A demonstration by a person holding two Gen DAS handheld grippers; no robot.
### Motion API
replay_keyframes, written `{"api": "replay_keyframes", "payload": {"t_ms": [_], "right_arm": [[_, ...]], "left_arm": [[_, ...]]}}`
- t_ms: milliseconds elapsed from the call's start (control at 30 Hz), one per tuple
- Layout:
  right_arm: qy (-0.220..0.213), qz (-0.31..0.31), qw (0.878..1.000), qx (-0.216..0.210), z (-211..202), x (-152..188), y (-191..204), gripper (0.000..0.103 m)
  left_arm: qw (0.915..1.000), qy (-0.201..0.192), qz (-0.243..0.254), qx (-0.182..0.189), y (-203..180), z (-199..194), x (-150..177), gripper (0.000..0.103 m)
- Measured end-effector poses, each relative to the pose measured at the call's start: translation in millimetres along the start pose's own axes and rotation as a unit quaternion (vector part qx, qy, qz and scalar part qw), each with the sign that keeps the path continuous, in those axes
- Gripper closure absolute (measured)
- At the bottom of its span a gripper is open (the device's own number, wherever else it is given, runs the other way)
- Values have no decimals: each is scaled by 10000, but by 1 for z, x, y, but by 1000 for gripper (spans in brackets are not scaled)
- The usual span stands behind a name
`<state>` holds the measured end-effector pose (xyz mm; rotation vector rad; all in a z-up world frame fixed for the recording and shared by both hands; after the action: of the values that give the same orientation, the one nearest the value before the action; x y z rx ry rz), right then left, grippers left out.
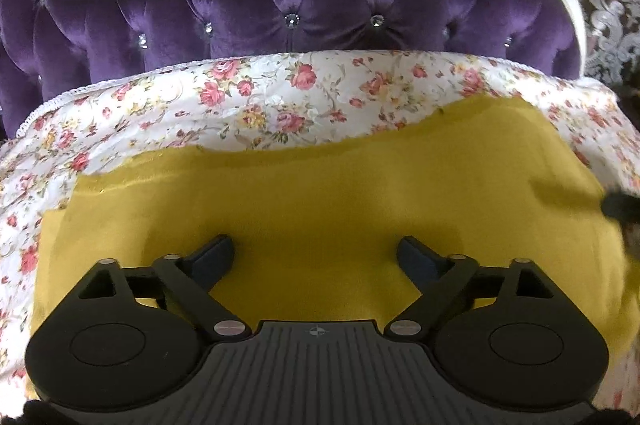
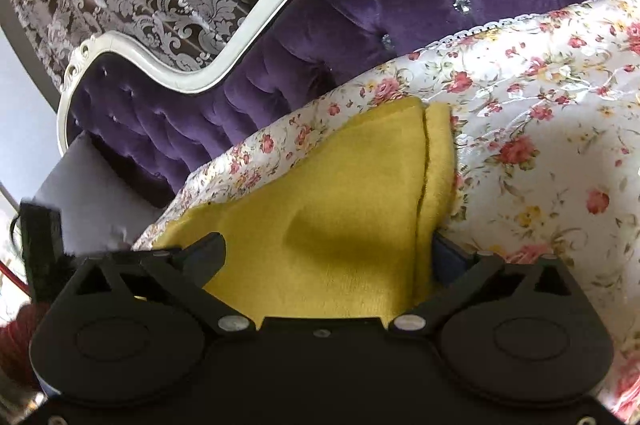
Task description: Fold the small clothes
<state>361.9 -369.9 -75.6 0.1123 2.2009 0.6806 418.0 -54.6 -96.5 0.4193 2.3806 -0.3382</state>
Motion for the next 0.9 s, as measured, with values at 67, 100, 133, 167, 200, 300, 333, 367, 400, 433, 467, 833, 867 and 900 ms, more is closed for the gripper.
{"api": "replay_keyframes", "payload": {"t_ms": [67, 100, 133, 167, 200, 300, 333, 367, 400, 433, 467, 833, 867, 900], "right_arm": [[29, -40, 10000, 12, 0, 0, 1, 0], [42, -63, 10000, 20, 0, 0, 1, 0], [48, -81, 10000, 17, 0, 0, 1, 0], [45, -80, 10000, 12, 0, 0, 1, 0], [35, -71, 10000, -3, 0, 0, 1, 0], [10, -27, 10000, -63, 0, 1, -1, 0], [5, -15, 10000, -74, -1, 1, -2, 0], [1, -10, 10000, -86, -1, 1, -2, 0], [0, -11, 10000, -91, -1, 1, -2, 0], [-2, -10, 10000, -93, -1, 1, -2, 0], [-2, -14, 10000, -91, -1, 1, -2, 0], [39, -19, 9999, -125, -1, 0, -2, 2], [57, -22, 9999, -106, -1, 0, -1, 6], [84, -30, 9999, -71, -1, -1, -1, 9]], "left_arm": [[10000, 96, -5, 28, -2, 9, -8, 1], [9999, 123, 34, -35, -4, 13, -12, 1], [9998, 130, 92, -71, -7, 16, -16, 1], [9998, 167, 97, -76, -7, 21, -19, 1], [9998, 188, 46, -73, -7, 25, -23, 1], [9997, 217, -111, -78, -3, 32, -32, 1], [9996, 234, -153, -74, -2, 34, -35, 1], [9995, 248, -181, -74, -2, 36, -37, 1], [9994, 260, -219, -80, -1, 37, -40, 1], [9993, 257, -262, -79, 0, 38, -42, 1], [9992, 223, -333, -73, 2, 37, -43, 2], [9987, -279, -431, 76, -3, -31, -14, 8], [9987, -290, -414, 102, -4, -36, -8, 8], [9988, -289, -387, 112, -5, -41, -1, 8]]}}
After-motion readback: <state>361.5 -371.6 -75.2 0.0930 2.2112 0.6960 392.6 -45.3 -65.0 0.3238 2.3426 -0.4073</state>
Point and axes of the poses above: each gripper's, at about its wrist camera, not at the fingertips, and z roughly the way its jaws point, y to its left, x to its underside, the point moved 1 cm from there along z, roughly the way its jaws point, and after that the axes turned 9 degrees about x, right-handed, at the moved point
